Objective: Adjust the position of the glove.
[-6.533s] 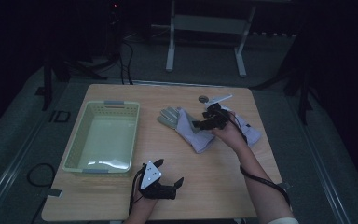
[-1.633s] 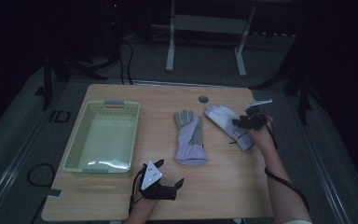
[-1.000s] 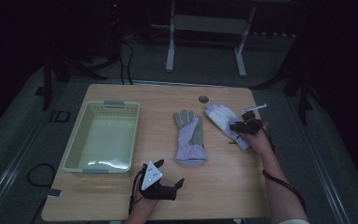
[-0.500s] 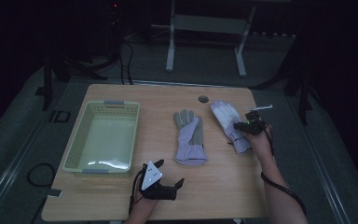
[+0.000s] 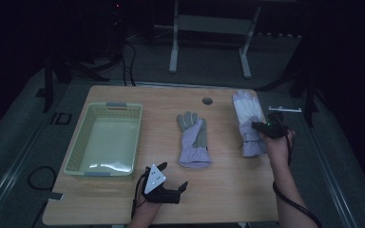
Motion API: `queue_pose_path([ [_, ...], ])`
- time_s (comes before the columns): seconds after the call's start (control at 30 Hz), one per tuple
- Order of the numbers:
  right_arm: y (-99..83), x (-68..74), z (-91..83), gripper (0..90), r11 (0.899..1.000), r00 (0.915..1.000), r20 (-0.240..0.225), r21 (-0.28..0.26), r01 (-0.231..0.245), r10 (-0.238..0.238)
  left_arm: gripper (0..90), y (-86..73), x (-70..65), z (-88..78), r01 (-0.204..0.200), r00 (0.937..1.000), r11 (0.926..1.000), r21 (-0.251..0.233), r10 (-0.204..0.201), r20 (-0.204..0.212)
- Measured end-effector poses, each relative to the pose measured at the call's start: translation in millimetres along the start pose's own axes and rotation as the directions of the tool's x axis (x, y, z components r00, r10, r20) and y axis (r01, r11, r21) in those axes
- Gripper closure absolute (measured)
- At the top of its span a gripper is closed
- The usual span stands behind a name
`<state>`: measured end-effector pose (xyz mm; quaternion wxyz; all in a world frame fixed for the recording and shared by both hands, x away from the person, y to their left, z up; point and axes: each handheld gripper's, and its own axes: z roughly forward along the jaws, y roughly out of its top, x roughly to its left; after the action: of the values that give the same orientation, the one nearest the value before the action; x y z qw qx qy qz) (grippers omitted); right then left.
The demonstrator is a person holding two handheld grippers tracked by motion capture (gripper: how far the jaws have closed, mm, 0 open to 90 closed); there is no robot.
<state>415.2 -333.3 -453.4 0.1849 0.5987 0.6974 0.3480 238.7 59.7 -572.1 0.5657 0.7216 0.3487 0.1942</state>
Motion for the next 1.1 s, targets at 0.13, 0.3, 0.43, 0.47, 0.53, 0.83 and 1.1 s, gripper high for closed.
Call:
queue_pose_path([
  [0.13,-7.6,6.2,-11.0,79.3,1.000,0.9992,0.033,-0.017,-0.020,0.021,0.7,0.0,-0.1,-0.1,-0.001,1.0000,1.0000,0.000,0.001,0.000],
  [0.3,-17.6,11.6,-20.1,79.1,0.999,0.9960,0.087,-0.047,-0.017,0.021,0.7,0.0,-0.2,-0.1,-0.003,1.0000,1.0000,-0.001,0.003,-0.001],
  [0.43,-26.0,8.4,-20.9,79.1,0.998,0.9942,0.095,-0.050,-0.046,0.050,0.7,0.0,-0.2,-0.1,-0.002,1.0000,1.0000,-0.001,0.002,-0.001],
  [0.47,-31.6,6.0,-18.3,79.1,0.997,0.9933,0.096,-0.044,-0.060,0.064,0.7,0.0,-0.2,-0.1,-0.001,1.0000,1.0000,-0.001,0.001,-0.002],
  [0.53,-34.4,4.8,-16.1,79.1,0.997,0.9928,0.094,-0.037,-0.071,0.074,0.7,0.0,-0.1,-0.1,-0.002,1.0000,1.0000,0.000,0.002,-0.002],
  [0.83,-53.8,-0.6,16.1,78.6,0.993,0.9860,0.124,0.027,-0.115,0.111,0.7,0.0,0.2,0.0,0.002,1.0000,1.0000,-0.001,-0.002,0.001],
  [1.1,-55.7,-2.3,40.0,75.9,0.990,0.9801,0.163,0.067,-0.125,0.112,0.7,0.0,0.7,-0.1,0.004,1.0000,1.0000,-0.001,-0.004,0.005],
])
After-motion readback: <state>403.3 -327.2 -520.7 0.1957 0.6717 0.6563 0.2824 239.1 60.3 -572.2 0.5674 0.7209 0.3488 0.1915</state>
